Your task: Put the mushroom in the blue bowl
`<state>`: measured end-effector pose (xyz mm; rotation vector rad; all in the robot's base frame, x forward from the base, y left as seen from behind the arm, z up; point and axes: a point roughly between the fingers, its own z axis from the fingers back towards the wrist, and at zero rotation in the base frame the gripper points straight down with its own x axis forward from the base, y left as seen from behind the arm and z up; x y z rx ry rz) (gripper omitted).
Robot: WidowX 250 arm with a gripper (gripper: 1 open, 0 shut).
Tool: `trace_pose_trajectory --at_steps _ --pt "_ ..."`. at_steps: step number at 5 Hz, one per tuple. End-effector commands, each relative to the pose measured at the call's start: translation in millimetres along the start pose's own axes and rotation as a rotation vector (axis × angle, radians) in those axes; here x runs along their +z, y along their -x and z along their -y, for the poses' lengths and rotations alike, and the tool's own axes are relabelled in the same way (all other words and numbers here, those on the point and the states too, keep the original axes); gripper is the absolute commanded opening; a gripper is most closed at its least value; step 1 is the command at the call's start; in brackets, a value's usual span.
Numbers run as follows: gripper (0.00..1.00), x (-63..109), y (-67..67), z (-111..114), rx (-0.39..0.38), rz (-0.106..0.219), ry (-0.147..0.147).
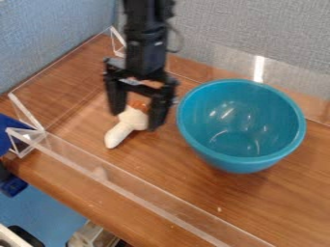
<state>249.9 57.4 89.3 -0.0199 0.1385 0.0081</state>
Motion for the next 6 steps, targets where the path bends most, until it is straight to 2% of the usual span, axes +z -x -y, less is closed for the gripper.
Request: trace_pose_trajectory --at_steps 1,4,5,6 --pt "1.0 6.4 1.7 -16.0 -0.025 0.077 -0.018" --pt "1.0 -34.3 -17.2 -30.7 -0.053 0.058 -0.02" --pt "1.0 -42.1 -22.9 -32.8 -0.052 0.055 -0.021" --pt "1.0 -42.1 -27.8 -34.9 -0.047 0.065 -0.02"
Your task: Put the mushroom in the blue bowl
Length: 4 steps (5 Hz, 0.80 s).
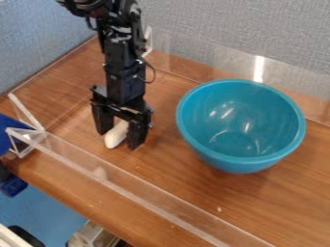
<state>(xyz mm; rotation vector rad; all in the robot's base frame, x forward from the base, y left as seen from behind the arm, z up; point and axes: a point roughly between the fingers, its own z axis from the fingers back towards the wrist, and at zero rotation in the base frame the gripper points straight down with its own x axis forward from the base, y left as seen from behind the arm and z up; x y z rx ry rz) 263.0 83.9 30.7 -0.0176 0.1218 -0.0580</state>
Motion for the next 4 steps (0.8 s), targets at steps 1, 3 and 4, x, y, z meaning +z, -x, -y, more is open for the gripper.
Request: trace_pose_trajectory --at_steps 1,3,4 --pt "1.0 13.6 -8.6 -9.4 0.022 0.055 -0.014" --pt "1.0 13.8 -12.0 -10.8 0.022 0.066 -0.015" --pt "1.0 15.2 -12.4 -11.3 0.025 0.073 -0.015"
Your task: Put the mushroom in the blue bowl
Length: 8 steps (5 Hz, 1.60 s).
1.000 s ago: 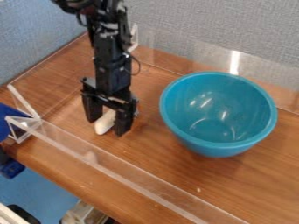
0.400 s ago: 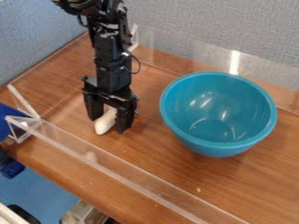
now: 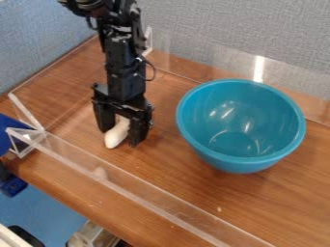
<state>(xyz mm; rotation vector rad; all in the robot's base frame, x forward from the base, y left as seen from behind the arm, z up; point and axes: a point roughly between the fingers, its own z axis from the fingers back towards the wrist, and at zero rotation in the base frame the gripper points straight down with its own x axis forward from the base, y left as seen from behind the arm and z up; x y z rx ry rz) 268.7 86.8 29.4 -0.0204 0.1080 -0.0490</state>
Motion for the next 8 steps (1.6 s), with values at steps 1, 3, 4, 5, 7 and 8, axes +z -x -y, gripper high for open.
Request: trace_pose_trajectory --at_steps 1,3,4,5,7,8 --pt "1.0 16.7 -7.5 -8.5 0.018 0.064 -0.017" --pt "1.0 17.9 -9.2 -8.9 0.019 0.074 -0.018" --pt "1.0 17.7 -10.3 -8.9 0.017 0.077 -0.019" --pt "1.0 17.6 -11.3 -8.9 0.017 0.08 -0.021" --pt "0.0 12.3 -14.3 -9.8 0.009 0.076 -0.023" --pt "0.0 10.5 -15.2 -10.1 0.002 0.075 -0.025"
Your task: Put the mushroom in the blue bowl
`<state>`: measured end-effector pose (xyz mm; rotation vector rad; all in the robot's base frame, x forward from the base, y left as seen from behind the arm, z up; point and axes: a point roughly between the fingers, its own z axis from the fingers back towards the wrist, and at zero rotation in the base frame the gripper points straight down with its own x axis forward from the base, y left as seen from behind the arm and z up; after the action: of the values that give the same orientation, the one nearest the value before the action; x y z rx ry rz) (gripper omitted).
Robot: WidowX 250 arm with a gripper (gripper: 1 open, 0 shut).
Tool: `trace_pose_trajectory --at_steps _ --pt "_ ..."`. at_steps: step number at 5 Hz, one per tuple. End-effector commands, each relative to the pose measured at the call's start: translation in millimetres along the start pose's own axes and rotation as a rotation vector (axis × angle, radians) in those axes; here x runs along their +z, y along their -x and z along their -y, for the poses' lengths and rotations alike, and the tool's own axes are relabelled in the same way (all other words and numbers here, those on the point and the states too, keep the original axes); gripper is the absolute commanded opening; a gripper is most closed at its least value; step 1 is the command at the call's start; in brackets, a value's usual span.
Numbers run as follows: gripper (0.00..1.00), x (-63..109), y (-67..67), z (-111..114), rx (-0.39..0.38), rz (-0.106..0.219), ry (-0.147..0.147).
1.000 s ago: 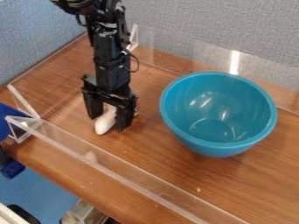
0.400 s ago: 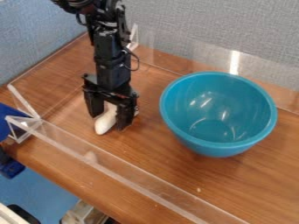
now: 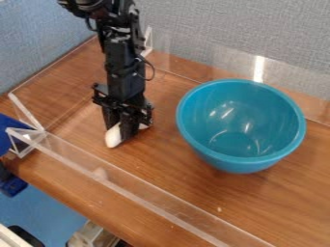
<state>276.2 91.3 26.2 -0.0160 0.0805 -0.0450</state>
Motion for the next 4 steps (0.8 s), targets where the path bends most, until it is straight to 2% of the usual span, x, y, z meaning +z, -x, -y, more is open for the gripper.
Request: trace_pose_trajectory --at_steps 1,3,4 --pt "0.0 20.1 -6.3 -4.3 -0.006 0.054 -0.025" --pt "0.0 36.0 -2.5 -2.4 -0.013 0.067 -0.036" --pt "0.0 54.7 -0.5 -0.7 -0.012 0.094 -0.05"
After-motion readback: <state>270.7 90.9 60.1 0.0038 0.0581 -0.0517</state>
